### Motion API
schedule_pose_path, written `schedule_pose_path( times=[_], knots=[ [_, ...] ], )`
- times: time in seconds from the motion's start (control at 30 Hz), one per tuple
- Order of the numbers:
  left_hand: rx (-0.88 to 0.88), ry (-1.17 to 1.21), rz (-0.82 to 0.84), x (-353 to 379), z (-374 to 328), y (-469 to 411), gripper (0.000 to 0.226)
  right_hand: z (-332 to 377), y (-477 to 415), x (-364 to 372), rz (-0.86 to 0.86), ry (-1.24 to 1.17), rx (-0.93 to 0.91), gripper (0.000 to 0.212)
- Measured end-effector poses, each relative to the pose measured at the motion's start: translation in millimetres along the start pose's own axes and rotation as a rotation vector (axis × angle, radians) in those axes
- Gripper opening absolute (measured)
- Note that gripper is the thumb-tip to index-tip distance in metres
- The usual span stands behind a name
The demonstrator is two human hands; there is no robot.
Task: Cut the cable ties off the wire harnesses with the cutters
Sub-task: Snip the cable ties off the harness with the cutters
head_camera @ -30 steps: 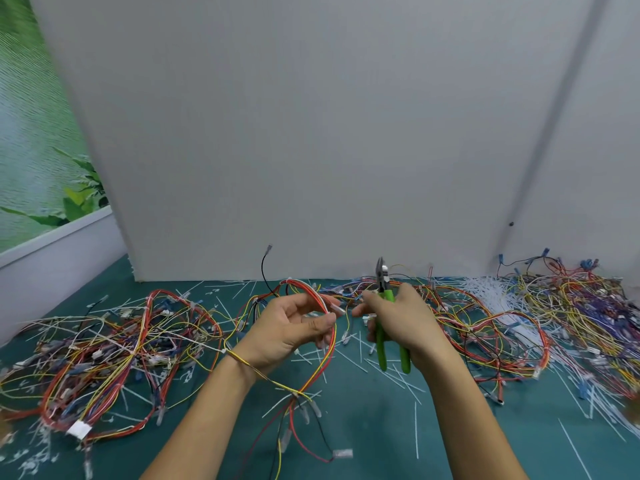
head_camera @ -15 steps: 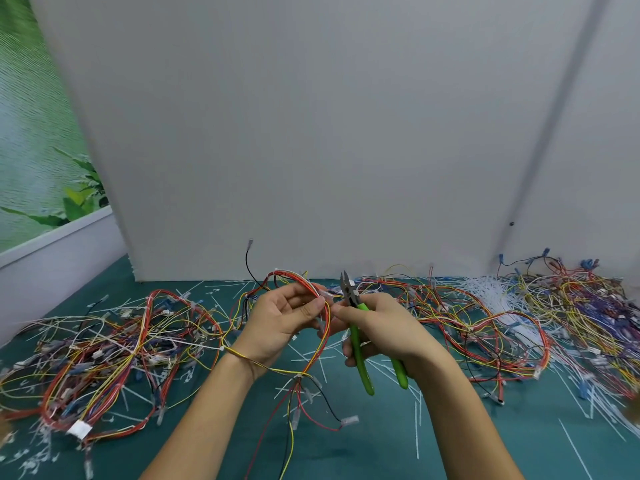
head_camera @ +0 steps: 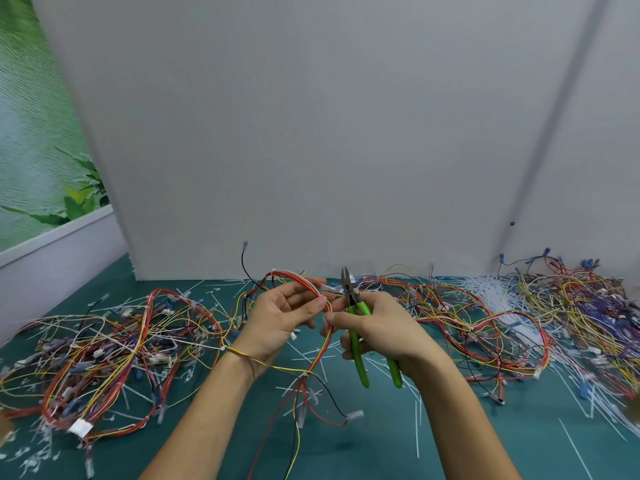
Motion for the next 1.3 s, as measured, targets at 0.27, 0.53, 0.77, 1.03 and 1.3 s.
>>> schedule_pose_path(
  times=[0.27, 0.53, 0.77, 1.03, 1.3],
  knots=[
    [-0.132, -0.165, 0.02, -1.4, 8.9, 7.1, 0.032, -4.6, -7.3, -12.4, -0.158, -0.185, 0.031, 0.012],
    [-0.302, -0.367, 0.239, 9.7, 21.4, 20.5, 0.049, -10.7, -10.3, -13.6, -0.187, -0.135, 0.042, 0.014],
    [-0.307, -0.525, 0.259, -7.9, 14.8, 18.9, 0.066, -14.9, -10.4, -10.9, -0.177, -0.068, 0.03, 0.013],
    [-0.23, -0.27, 0.156, -14.8, -3.2, 11.2, 0.052, -17.4, -12.2, -8.7, -0.159, -0.017, 0.043, 0.013],
    [-0.247, -0.262, 0.232, -10.3, 2.7, 14.8, 0.028, -13.0, -11.6, -12.6, -0.17, -0.042, 0.002, 0.018]
  ],
)
Point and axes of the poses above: each hand's wrist, its own y-axis away from the middle knuckle, its own x-axis out of the palm, z = x × y, the point moved 7 cm from there along -y, towards the middle knuckle, and after that the axes turned 13 degrees about -z, right-handed, at the moved point
